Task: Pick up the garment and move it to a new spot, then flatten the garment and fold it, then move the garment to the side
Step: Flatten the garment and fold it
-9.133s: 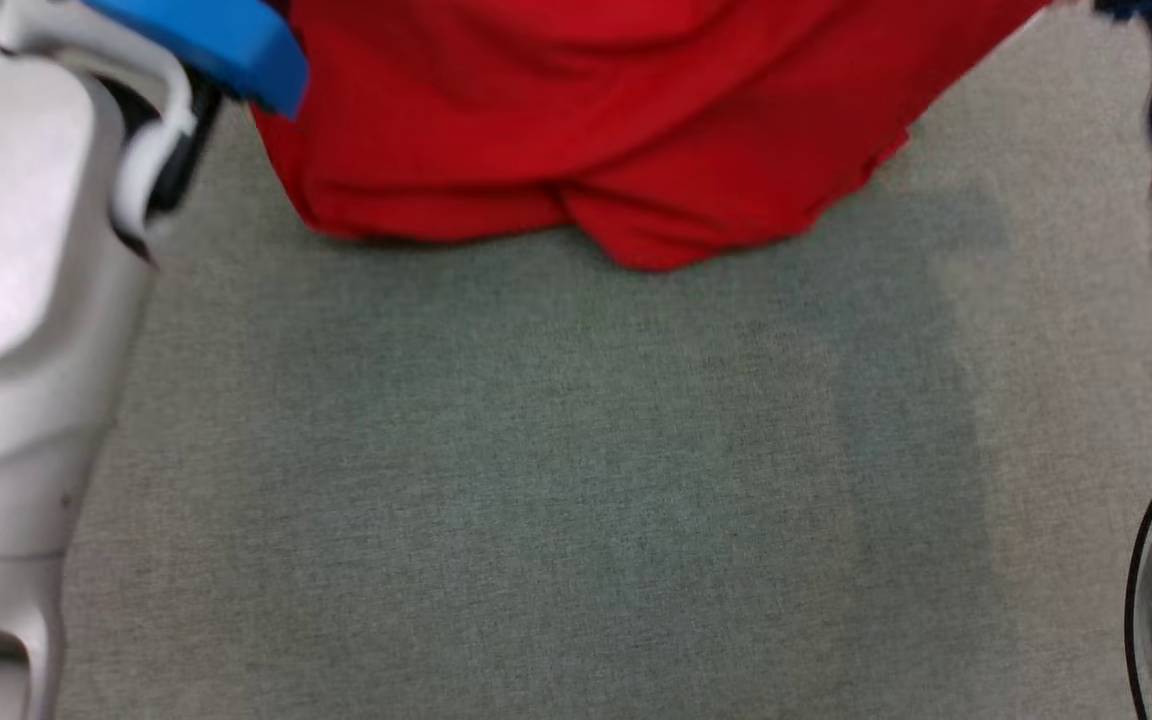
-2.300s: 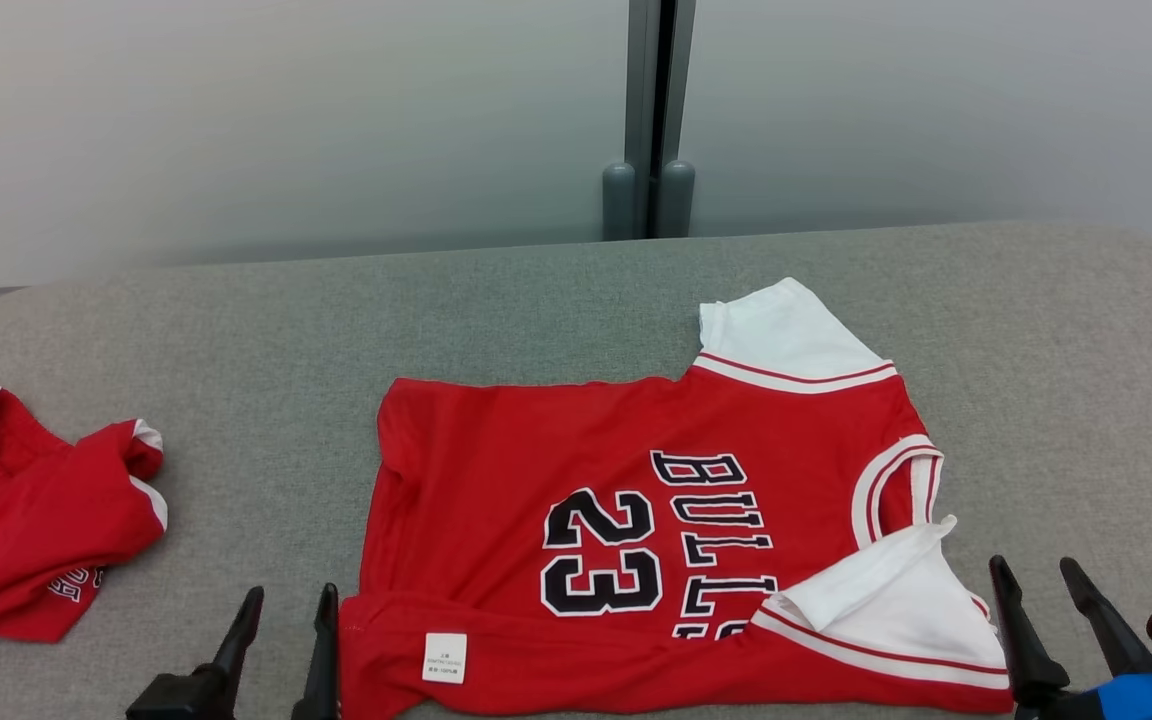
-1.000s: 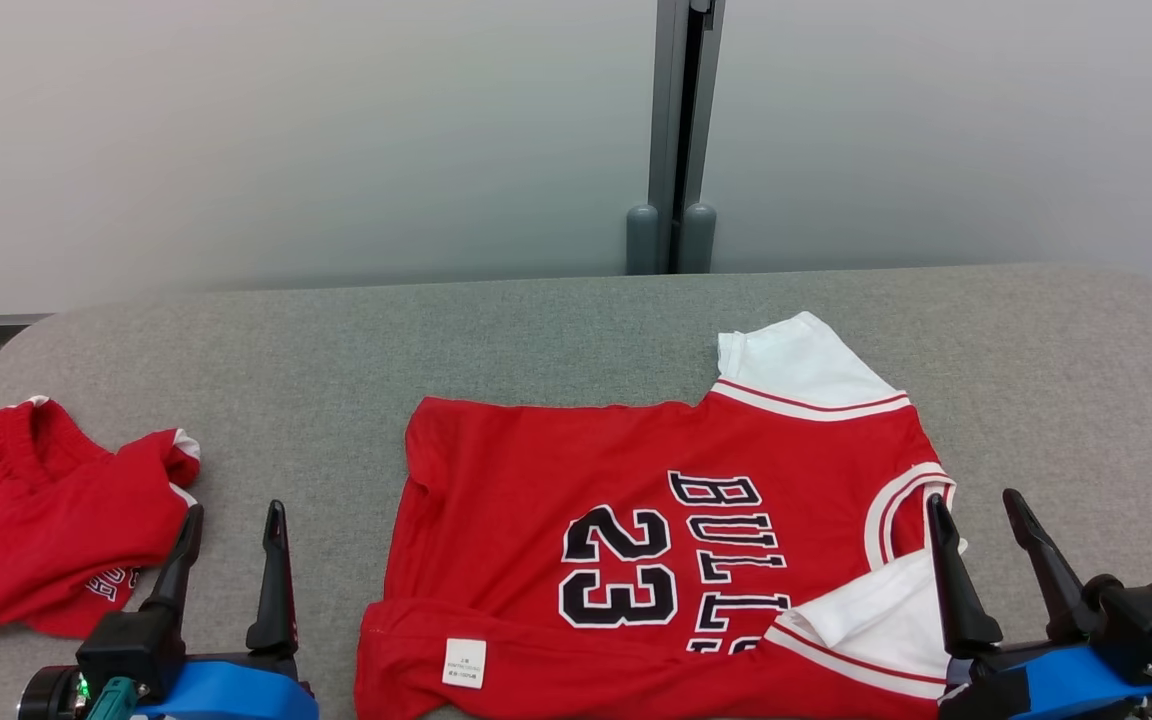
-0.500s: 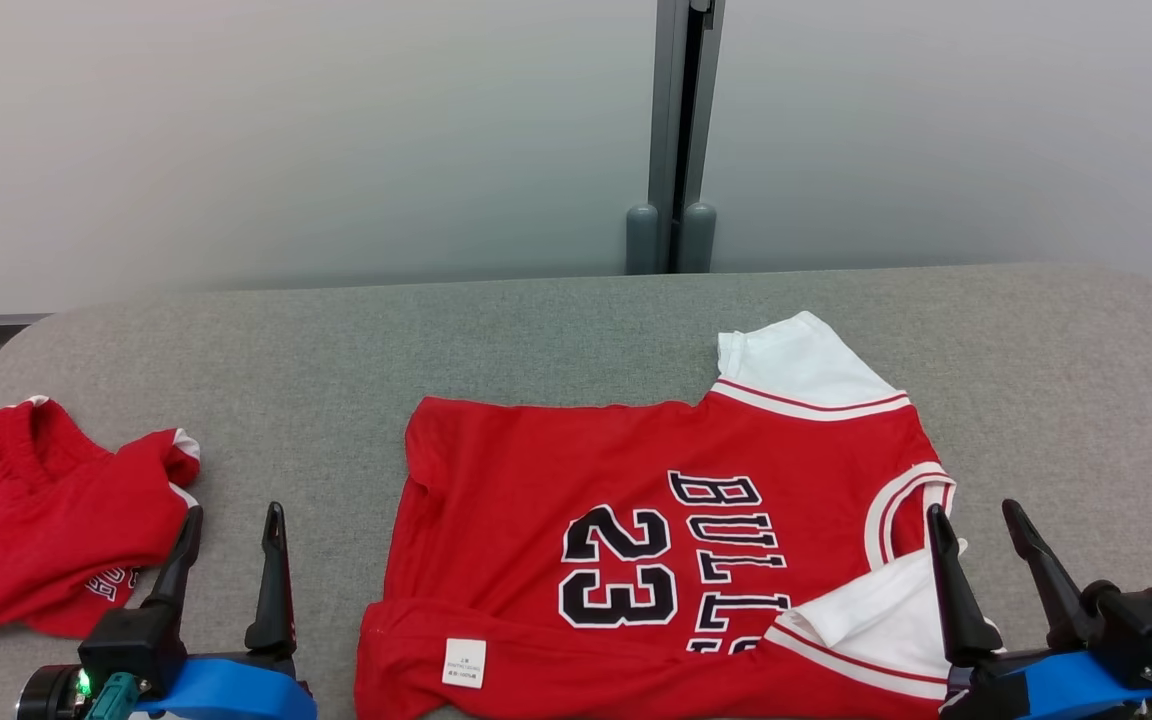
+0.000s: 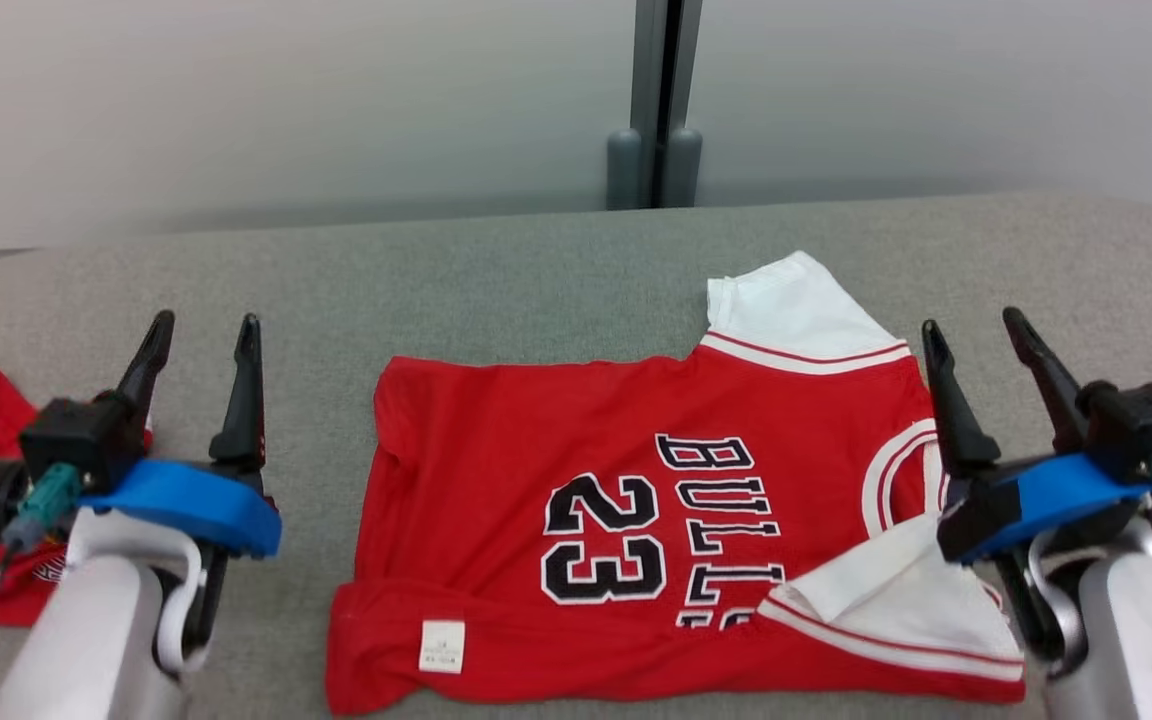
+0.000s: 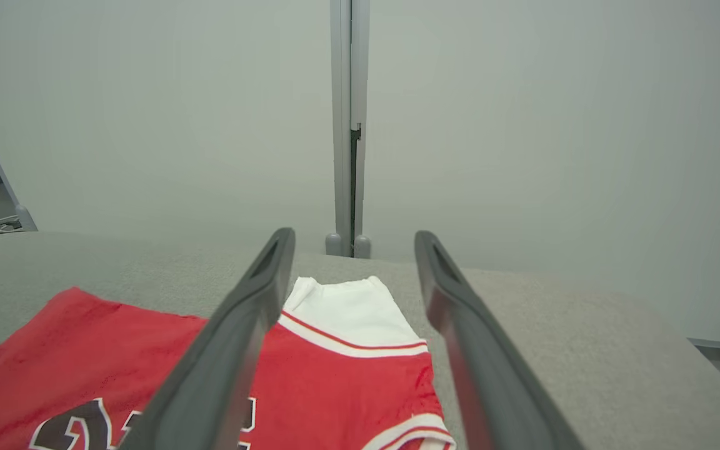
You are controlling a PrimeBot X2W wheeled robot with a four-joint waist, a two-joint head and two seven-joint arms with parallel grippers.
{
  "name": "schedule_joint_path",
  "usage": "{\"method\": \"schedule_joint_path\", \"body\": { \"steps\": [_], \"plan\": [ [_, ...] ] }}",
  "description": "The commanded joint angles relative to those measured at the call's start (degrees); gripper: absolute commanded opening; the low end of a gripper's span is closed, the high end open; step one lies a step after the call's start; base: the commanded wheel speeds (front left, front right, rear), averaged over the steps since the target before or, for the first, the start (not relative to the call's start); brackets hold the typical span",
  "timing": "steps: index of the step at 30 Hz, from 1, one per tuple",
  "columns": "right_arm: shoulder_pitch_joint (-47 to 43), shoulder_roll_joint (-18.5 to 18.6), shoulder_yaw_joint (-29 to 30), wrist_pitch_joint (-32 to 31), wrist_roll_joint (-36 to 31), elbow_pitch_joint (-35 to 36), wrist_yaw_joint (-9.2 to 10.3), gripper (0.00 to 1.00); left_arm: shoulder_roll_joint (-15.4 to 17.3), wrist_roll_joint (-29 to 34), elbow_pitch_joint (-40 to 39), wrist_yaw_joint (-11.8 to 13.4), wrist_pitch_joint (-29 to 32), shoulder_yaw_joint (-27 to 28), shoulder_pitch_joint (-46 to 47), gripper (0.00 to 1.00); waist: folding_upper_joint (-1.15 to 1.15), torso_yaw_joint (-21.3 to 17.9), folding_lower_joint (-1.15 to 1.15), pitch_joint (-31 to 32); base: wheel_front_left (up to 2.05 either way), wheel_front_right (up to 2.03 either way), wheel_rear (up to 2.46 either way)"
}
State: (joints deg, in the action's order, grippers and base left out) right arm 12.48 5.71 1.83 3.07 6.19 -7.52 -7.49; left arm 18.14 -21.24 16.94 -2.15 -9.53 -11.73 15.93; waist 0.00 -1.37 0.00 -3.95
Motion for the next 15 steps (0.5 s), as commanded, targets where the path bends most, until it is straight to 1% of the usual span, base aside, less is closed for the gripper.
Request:
{"method": "schedule_joint_path", "body": {
  "steps": [1, 5, 8, 12, 15],
  "plan": [
    [3.2, 0.9, -0.3, -0.7, 0.2, -1.0, -0.01, 1.00, 0.4, -0.3, 0.8, -0.7, 1.1, -0.2, 3.2, 1.00, 0.00, 0.8, 0.00, -2.3, 0.00, 0.00, 0.00],
    [13.5, 3.1, -1.6, -3.2, 0.1, -5.7, -0.01, 1.00, 0.5, -1.9, 4.3, -3.2, 5.1, -1.7, 12.6, 1.00, 0.00, 0.5, 0.00, -7.4, 0.00, 0.00, 0.00],
    [20.5, 4.1, -2.5, -3.7, 0.4, -9.9, -0.01, 1.00, 0.5, -4.1, 7.7, -4.5, 8.4, -3.1, 18.9, 1.00, 0.00, 0.2, 0.00, -10.8, 0.00, 0.00, 0.00],
    [28.2, 4.7, -3.3, -3.2, 0.3, -16.2, -0.01, 1.00, 0.9, -5.1, 12.3, -5.2, 11.1, -6.2, 24.7, 1.00, 0.00, -0.5, 0.00, -14.4, 0.00, 0.00, 0.00],
    [31.5, 4.3, -4.1, -2.3, -0.2, -20.7, -0.01, 1.00, 0.4, -6.3, 15.5, -5.4, 12.5, -8.8, 26.2, 1.00, 0.00, -0.9, 0.00, -16.2, 0.00, 0.00, 0.00]
  ]
}}
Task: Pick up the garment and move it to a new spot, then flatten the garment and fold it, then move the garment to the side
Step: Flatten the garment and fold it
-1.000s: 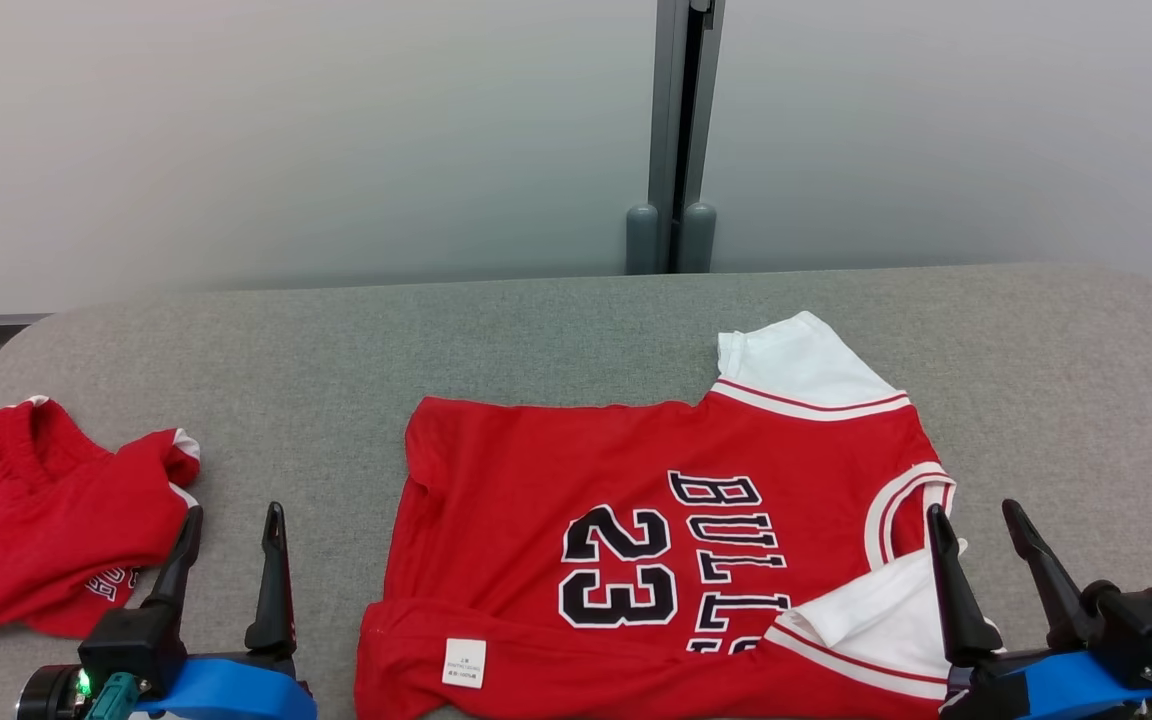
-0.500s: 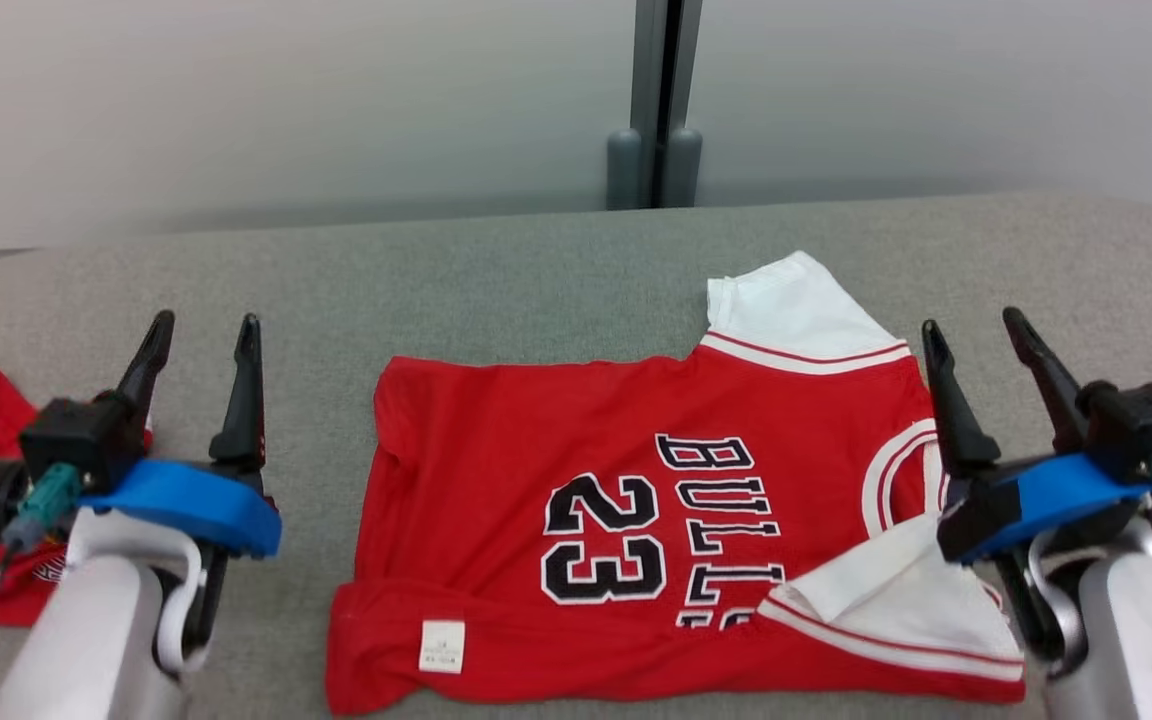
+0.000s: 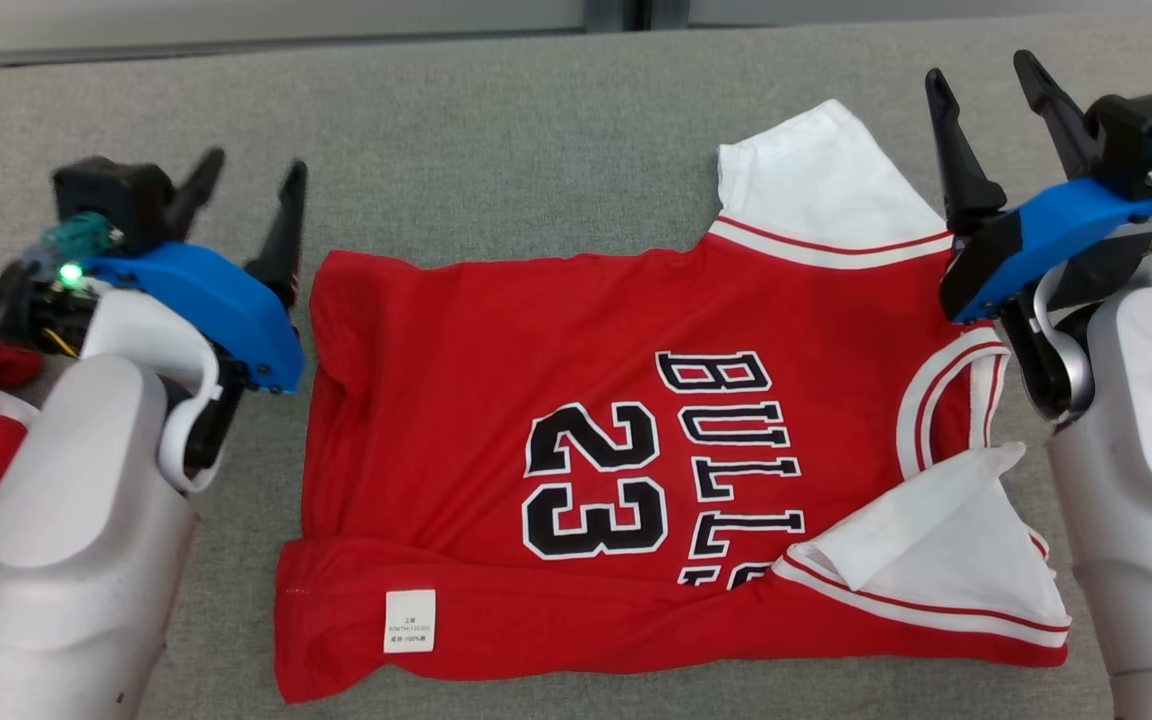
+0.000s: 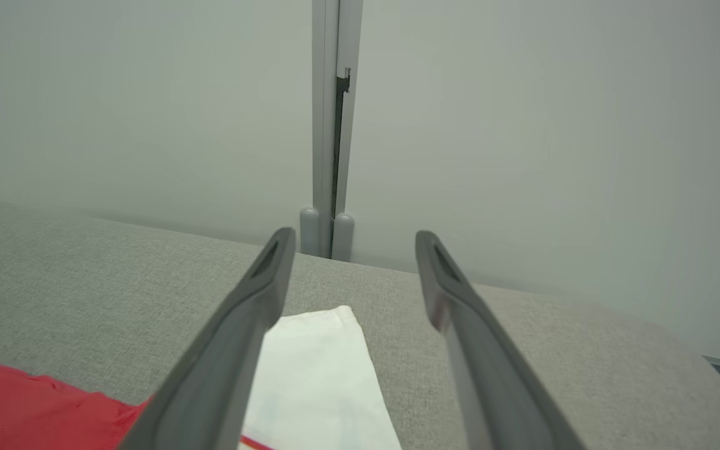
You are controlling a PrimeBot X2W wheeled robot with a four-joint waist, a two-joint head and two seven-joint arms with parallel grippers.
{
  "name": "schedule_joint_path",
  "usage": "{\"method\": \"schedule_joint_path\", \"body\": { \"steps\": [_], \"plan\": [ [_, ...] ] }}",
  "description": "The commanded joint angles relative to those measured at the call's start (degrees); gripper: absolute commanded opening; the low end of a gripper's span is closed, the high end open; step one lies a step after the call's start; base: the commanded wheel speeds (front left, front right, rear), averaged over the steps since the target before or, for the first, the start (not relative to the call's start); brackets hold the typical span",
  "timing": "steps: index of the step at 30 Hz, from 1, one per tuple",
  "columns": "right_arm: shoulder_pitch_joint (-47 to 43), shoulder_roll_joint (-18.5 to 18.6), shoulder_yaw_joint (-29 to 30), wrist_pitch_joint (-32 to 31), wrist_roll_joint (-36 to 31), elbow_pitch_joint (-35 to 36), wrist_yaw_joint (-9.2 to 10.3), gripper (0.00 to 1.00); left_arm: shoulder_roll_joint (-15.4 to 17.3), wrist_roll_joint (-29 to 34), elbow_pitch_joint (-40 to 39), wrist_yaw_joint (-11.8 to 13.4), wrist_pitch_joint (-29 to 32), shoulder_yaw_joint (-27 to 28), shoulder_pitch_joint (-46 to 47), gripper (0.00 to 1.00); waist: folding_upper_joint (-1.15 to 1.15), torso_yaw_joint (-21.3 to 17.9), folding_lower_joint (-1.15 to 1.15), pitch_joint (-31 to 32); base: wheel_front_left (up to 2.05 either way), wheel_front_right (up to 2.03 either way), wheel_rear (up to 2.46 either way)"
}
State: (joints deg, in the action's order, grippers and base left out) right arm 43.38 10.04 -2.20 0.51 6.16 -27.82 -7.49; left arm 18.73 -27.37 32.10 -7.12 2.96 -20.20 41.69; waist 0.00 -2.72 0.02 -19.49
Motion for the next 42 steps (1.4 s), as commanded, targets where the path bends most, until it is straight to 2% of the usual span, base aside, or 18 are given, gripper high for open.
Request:
{"method": "schedule_joint_path", "body": {
  "steps": [1, 11, 18, 25, 26, 27, 28, 29, 36, 42],
  "plan": [
    [1.7, 0.0, -0.2, 0.8, -0.2, -1.6, -0.01, 1.00, -0.3, -0.8, 1.3, -0.5, 0.6, -0.9, 0.7, 1.00, 0.00, 0.4, -0.02, -1.1, 0.00, 0.00, 0.00],
    [6.6, 0.5, -1.6, 4.4, -0.5, -12.2, -0.01, 1.00, -0.7, -5.0, 5.5, -0.5, 1.6, -9.4, 1.0, 1.00, 0.00, 1.0, -0.02, -3.8, 0.00, 0.00, 0.00],
    [8.7, 0.2, -2.9, 6.4, 0.0, -16.2, -0.01, 1.00, -0.1, -5.6, 9.1, -0.4, 0.9, -13.0, 3.0, 1.00, 0.00, 0.7, -0.02, -4.6, 0.00, 0.00, 0.00],
    [10.2, 0.6, -4.2, 7.3, 0.2, -19.0, -0.01, 1.00, -1.5, -6.8, 14.2, -0.3, 1.5, -15.7, 4.2, 1.00, 0.00, 0.6, -0.02, -5.4, 0.00, 0.00, 0.00],
    [10.5, 0.7, -4.4, 7.3, 0.2, -19.4, -0.01, 1.00, -1.9, -7.0, 14.8, -0.3, 1.9, -16.3, 4.2, 0.98, 0.00, 0.6, -0.02, -5.4, 0.00, 0.00, 0.00],
    [10.6, 0.8, -4.6, 7.2, 0.2, -19.8, -0.01, 1.00, -2.0, -7.3, 15.2, -0.3, 1.8, -16.9, 4.4, 0.81, 0.00, 0.7, -0.02, -5.4, 0.00, 0.00, 0.00],
    [10.8, 1.0, -4.6, 7.3, 0.3, -20.1, -0.01, 1.00, -2.2, -7.5, 15.6, -0.3, 1.6, -17.4, 4.4, 0.33, 0.00, 0.8, -0.02, -5.4, 0.00, 0.00, 0.00],
    [11.1, 1.2, -4.8, 7.1, 0.4, -20.6, -0.01, 1.00, -2.2, -7.4, 15.9, -0.3, 1.0, -17.8, 4.6, 0.00, 0.00, 0.9, -0.02, -5.4, 0.00, 0.00, 0.00],
    [14.7, 3.5, -6.0, 3.8, 0.9, -23.8, -0.01, 1.00, -2.5, -6.1, 15.2, -0.3, -5.2, -18.6, 7.6, 0.00, 0.00, 3.2, -0.02, -6.1, 0.00, 0.00, 0.00],
    [19.9, 5.8, -7.1, -3.0, 1.5, -28.0, -0.01, 1.00, -3.7, -5.2, 11.8, 0.3, -8.2, -19.2, 8.1, 0.00, 0.00, 6.3, -0.02, -8.2, 0.00, 0.00, 0.00]
  ]
}}
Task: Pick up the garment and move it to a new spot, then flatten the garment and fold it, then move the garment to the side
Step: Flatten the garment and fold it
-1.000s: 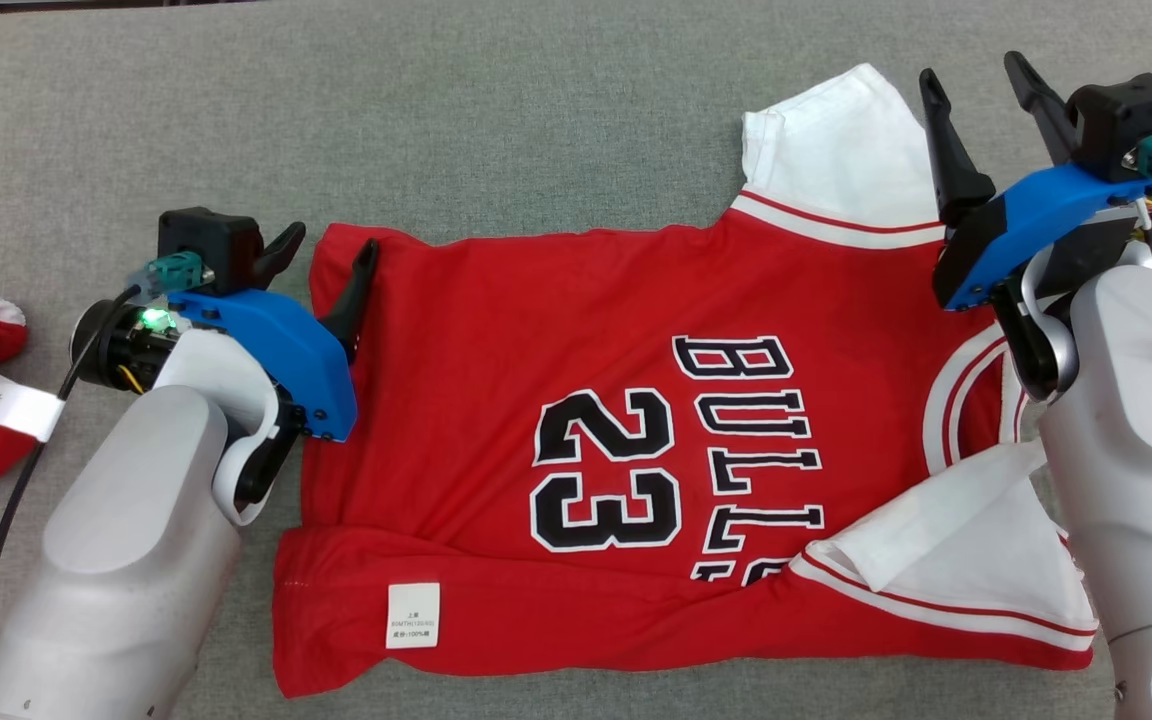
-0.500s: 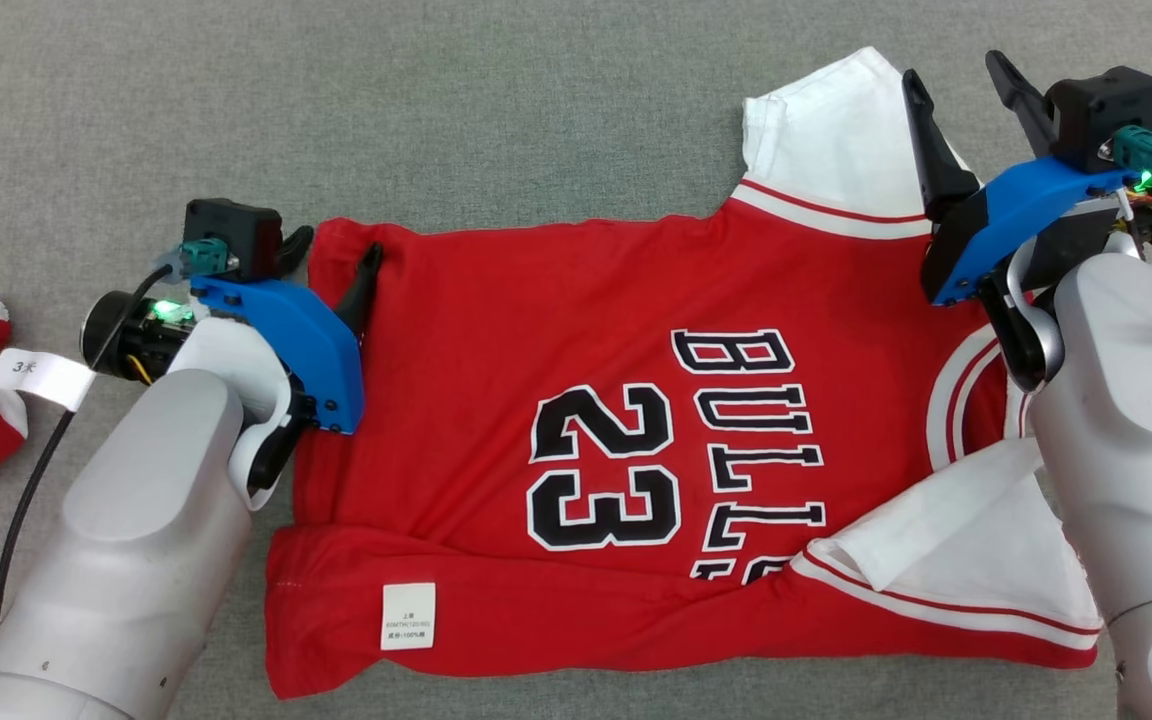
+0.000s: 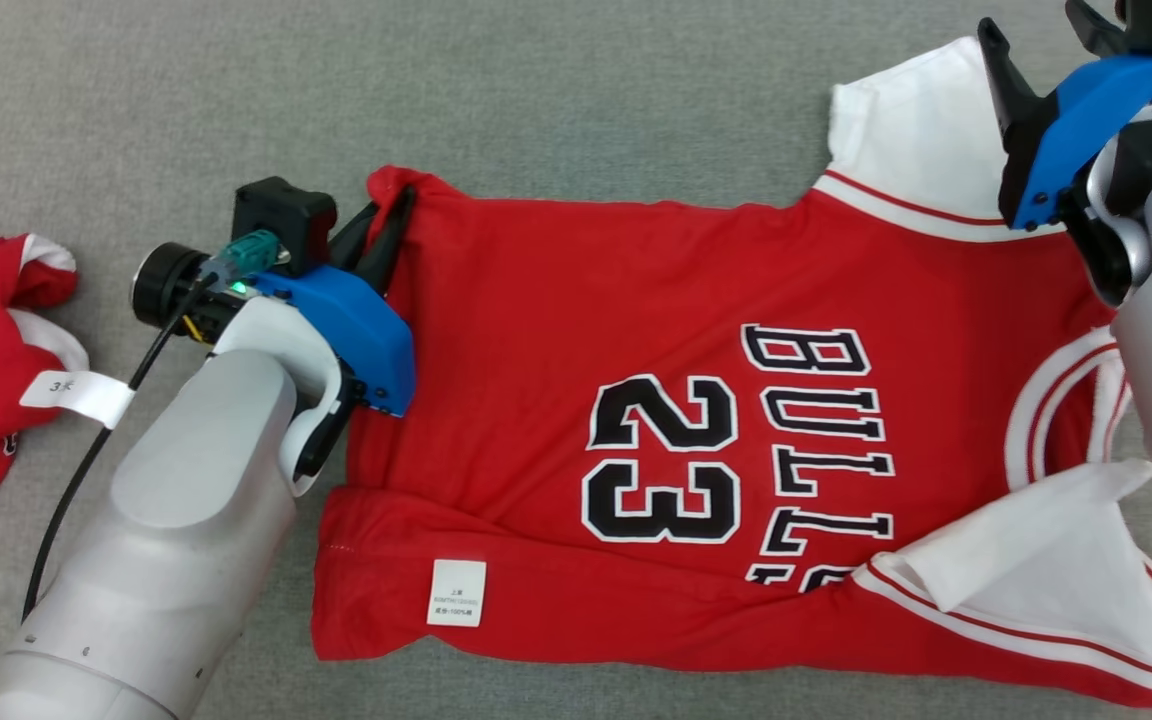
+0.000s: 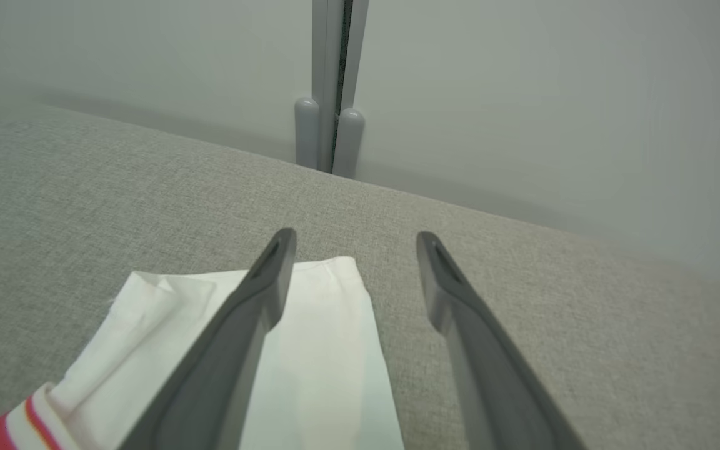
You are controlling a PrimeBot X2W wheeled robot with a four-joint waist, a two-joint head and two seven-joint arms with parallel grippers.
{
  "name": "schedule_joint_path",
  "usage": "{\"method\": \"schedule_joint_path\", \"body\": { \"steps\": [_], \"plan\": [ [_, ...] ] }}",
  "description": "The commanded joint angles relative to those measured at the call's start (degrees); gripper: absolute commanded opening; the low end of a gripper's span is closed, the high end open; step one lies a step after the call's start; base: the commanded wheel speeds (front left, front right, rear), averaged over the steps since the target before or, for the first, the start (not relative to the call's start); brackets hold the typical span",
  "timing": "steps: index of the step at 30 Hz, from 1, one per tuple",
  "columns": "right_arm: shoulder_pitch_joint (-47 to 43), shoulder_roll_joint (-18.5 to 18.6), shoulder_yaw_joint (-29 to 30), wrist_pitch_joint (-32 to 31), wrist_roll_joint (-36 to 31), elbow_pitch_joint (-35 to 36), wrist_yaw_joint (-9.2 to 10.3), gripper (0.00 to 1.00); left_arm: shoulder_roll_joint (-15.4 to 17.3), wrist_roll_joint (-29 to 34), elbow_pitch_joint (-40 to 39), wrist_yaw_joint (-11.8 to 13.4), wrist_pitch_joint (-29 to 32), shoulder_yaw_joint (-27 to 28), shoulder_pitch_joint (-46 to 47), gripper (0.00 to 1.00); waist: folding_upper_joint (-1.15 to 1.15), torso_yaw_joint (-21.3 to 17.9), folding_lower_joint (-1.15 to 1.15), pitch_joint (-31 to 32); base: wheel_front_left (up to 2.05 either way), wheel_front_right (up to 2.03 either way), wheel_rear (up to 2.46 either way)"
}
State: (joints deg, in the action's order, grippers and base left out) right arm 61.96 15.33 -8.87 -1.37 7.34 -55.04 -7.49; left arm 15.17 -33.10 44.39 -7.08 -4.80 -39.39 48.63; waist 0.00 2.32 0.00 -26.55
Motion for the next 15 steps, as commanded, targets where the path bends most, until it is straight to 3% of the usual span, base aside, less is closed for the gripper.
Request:
{"method": "schedule_joint_path", "body": {
  "steps": [1, 5, 10, 15],
  "plan": [
    [2.1, 0.8, -0.5, -2.3, 0.7, -1.4, -0.01, 1.00, -0.2, 0.6, -1.2, 0.6, -0.7, -0.3, 1.2, 0.00, 0.00, 1.8, 0.00, -1.7, 0.00, 0.00, 0.00],
    [4.9, 2.6, -0.3, -6.8, 2.1, -4.6, -0.01, 1.00, -0.7, 0.9, -3.8, 1.0, -1.3, -0.8, 1.4, 0.00, 0.00, 3.4, 0.00, -3.4, 0.00, 0.00, 0.00],
    [6.6, 3.7, 0.1, -8.2, 3.3, -7.2, -0.01, 1.00, -1.0, 0.9, -6.1, 1.7, -1.7, -0.9, 1.2, 0.00, 0.00, 4.7, 0.00, -4.7, 0.00, 0.00, 0.00],
    [6.7, 2.9, -1.2, -10.9, 3.9, -9.8, -0.01, 1.00, -0.8, 0.7, -7.4, 2.1, -1.8, -1.0, 0.6, 0.00, 0.00, 4.8, 0.00, -5.2, 0.00, 0.00, 0.00]
  ]
}}
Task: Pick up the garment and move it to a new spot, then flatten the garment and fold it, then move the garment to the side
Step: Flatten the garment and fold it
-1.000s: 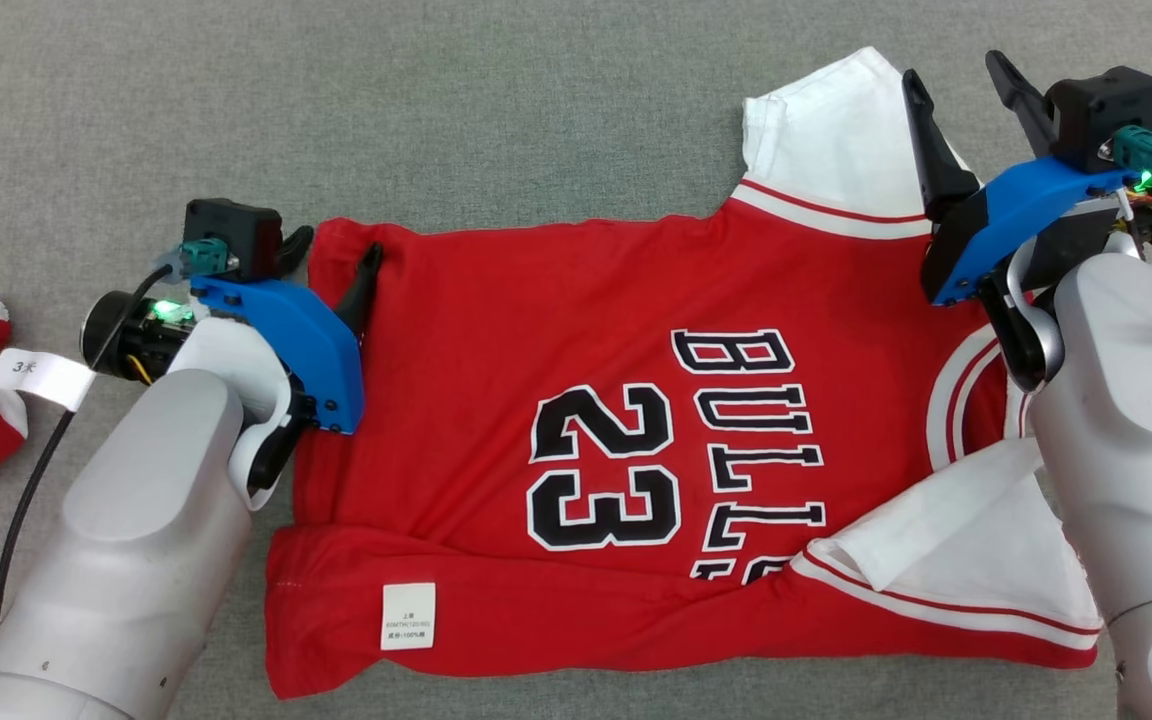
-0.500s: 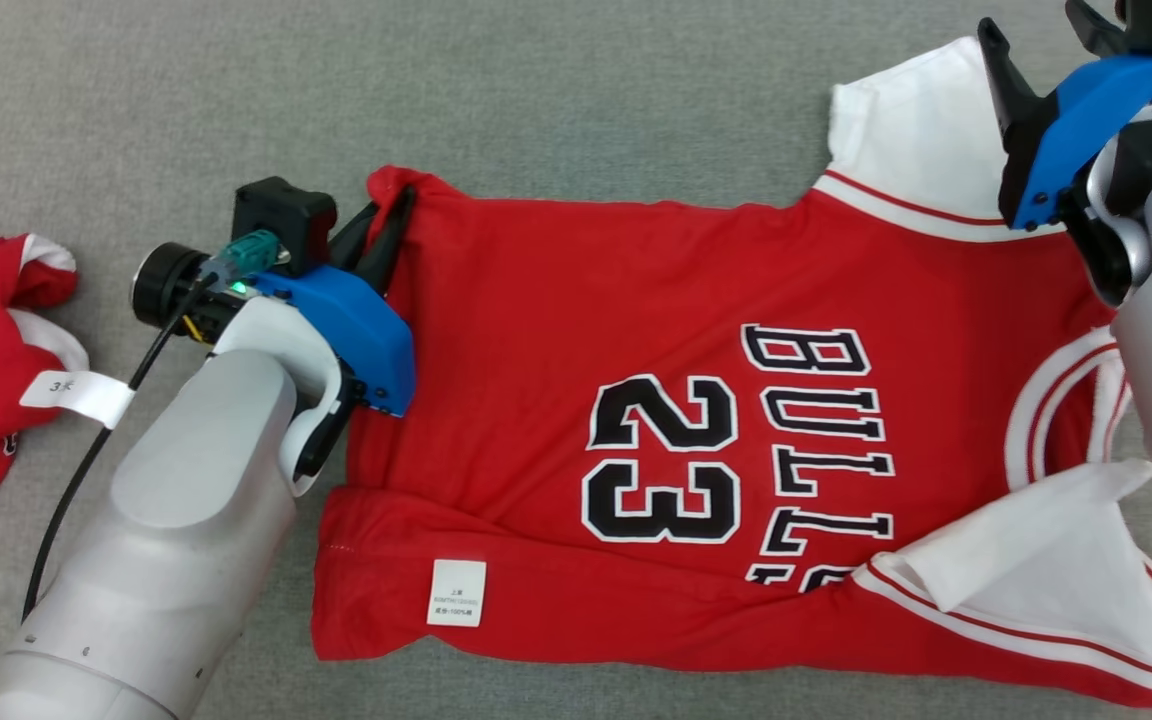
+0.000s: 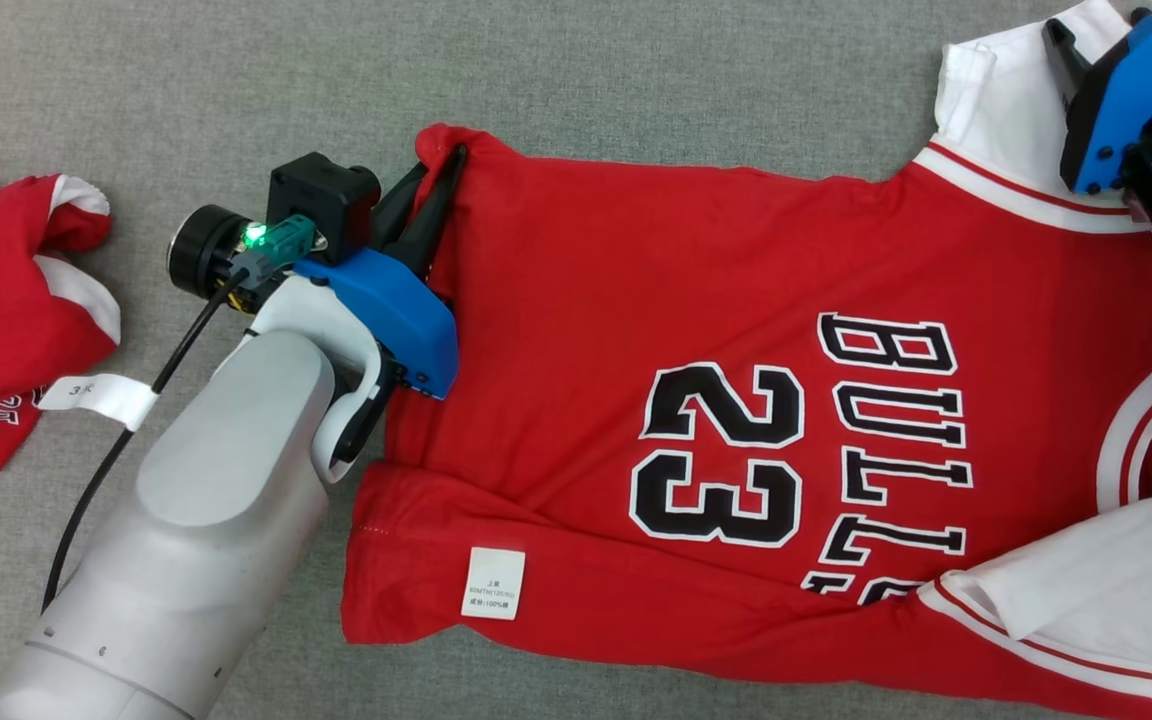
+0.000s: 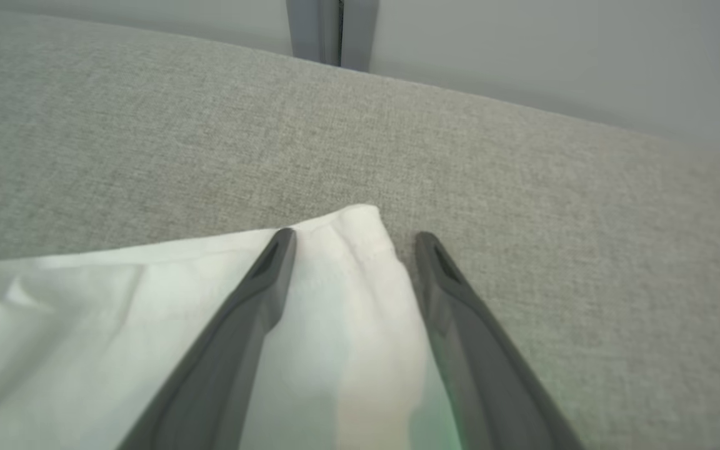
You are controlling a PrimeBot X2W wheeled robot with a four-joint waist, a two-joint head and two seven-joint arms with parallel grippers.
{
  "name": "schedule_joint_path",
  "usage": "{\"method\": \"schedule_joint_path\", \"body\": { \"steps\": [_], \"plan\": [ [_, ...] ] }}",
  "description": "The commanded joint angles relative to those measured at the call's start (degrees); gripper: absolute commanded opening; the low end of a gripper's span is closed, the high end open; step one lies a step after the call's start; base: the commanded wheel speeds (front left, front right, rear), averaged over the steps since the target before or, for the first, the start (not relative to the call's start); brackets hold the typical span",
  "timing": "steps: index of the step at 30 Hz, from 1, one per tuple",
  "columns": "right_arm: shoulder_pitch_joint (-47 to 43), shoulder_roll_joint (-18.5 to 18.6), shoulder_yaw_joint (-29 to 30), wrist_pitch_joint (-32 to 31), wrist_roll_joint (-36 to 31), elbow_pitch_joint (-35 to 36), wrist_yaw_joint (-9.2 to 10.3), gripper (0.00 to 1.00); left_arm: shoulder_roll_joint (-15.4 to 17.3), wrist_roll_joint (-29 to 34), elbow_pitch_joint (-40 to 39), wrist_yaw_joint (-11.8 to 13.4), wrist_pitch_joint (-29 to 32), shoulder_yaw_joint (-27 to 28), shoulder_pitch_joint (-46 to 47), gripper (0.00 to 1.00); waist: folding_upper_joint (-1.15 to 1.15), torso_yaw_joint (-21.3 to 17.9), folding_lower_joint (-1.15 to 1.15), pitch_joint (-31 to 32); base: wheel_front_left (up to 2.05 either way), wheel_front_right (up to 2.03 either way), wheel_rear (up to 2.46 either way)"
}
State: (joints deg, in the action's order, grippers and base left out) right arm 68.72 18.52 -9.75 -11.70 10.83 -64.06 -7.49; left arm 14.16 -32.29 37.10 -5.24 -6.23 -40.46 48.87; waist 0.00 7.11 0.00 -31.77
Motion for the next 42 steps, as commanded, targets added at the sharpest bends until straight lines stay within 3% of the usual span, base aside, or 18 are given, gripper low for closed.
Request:
{"method": "schedule_joint_path", "body": {
  "steps": [1, 2, 3, 4, 13, 24, 32, 42],
  "plan": [
    [-0.4, -0.6, -0.5, -1.2, 0.7, -1.3, -0.02, 1.00, 0.3, -0.2, -0.4, 0.3, -0.3, 0.1, 0.2, 0.00, 0.00, -0.1, 0.00, -0.1, 0.00, 0.00, 0.00],
    [-0.4, -0.7, -0.8, -1.7, 0.7, -1.8, -0.02, 0.86, 0.5, -0.3, -0.7, 0.4, -0.3, 0.1, 0.1, 0.00, 0.00, -0.3, 0.00, -0.1, 0.00, 0.00, 0.00],
    [-0.4, -0.9, -1.2, -2.1, 0.9, -2.0, -0.02, 0.27, 0.6, -0.3, -0.9, 0.6, -0.3, 0.2, 0.0, 0.00, 0.00, -0.4, 0.00, -0.1, 0.00, 0.00, 0.00],
    [-0.3, -0.9, -1.4, -2.1, 1.2, -2.1, -0.02, 0.00, 0.7, -0.4, -1.1, 0.7, -0.4, 0.2, 0.1, 0.00, 0.00, -0.5, 0.00, -0.2, 0.00, 0.00, 0.00],
    [0.3, -0.3, -3.0, 6.4, 2.1, 0.4, 0.00, 0.00, 1.2, -1.1, -1.4, 1.6, -1.9, 0.9, -1.1, 0.00, 0.00, -2.3, 0.00, 1.5, 0.00, 0.00, 0.00],
    [-9.5, -0.8, -5.4, 20.3, 7.4, 6.1, -0.01, 0.00, 2.4, -3.2, 1.5, 2.3, -3.9, 1.8, -6.3, 0.00, 0.00, -6.2, 0.00, 9.9, 0.00, 0.00, 0.00],
    [-23.2, 0.5, -7.7, 23.7, 13.3, 19.1, -0.01, 0.00, 4.3, -4.2, 1.9, 3.6, -5.2, 2.4, -10.2, 0.00, 0.00, -8.6, 0.00, 13.8, 0.00, 0.00, 0.00],
    [-45.2, -0.1, -2.6, 20.2, 15.1, 38.8, -0.01, 0.00, 6.1, -4.6, -0.5, 4.8, -6.7, 2.4, -15.5, 0.00, 0.00, -9.7, 0.00, 16.9, 0.00, 0.00, 0.00]
  ]
}}
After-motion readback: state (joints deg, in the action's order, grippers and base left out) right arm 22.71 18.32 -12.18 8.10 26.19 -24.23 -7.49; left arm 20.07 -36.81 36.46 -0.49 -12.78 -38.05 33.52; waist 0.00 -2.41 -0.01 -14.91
